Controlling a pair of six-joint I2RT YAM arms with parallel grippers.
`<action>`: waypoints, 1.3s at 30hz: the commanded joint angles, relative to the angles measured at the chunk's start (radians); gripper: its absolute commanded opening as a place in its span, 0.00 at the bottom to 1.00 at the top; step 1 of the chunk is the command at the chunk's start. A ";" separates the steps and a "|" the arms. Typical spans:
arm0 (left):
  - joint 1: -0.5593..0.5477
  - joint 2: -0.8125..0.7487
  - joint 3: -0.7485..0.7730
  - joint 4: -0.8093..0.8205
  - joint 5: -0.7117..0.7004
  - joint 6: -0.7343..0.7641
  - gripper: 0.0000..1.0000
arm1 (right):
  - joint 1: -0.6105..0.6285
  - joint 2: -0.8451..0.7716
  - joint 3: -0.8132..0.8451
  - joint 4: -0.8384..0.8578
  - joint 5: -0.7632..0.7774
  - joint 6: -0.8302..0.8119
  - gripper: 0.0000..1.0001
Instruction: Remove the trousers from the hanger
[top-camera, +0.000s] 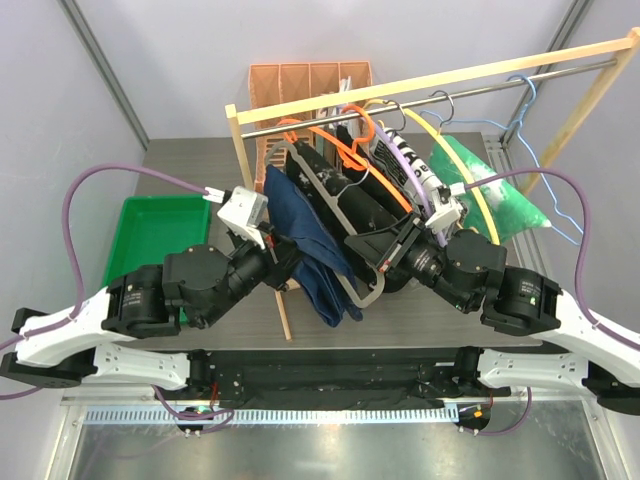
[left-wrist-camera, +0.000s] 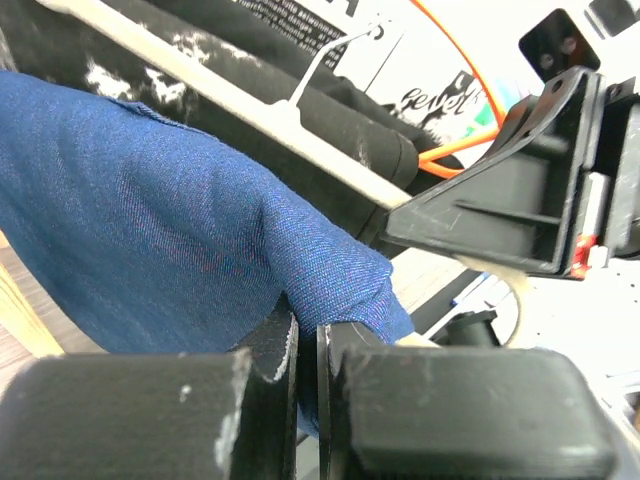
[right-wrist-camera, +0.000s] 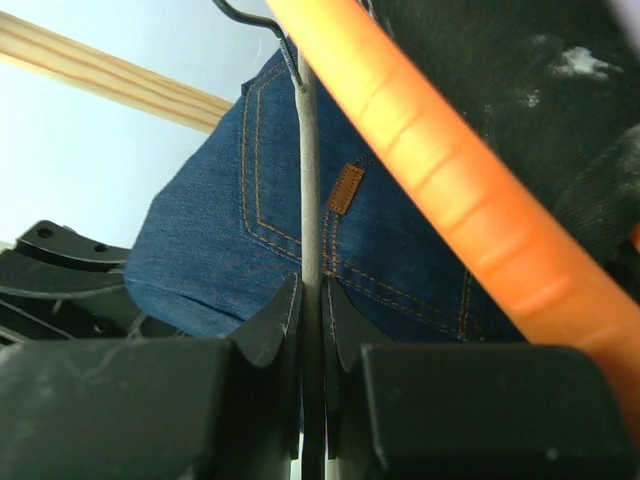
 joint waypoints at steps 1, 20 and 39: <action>0.001 -0.010 0.054 0.172 0.043 0.006 0.00 | 0.000 -0.006 -0.015 0.003 0.074 -0.158 0.01; 0.001 0.016 0.260 0.186 0.212 0.033 0.00 | 0.000 -0.023 0.057 0.121 0.142 -0.468 0.01; 0.001 -0.101 0.379 0.186 0.292 0.040 0.00 | 0.000 -0.044 0.094 0.069 -0.022 -0.619 0.01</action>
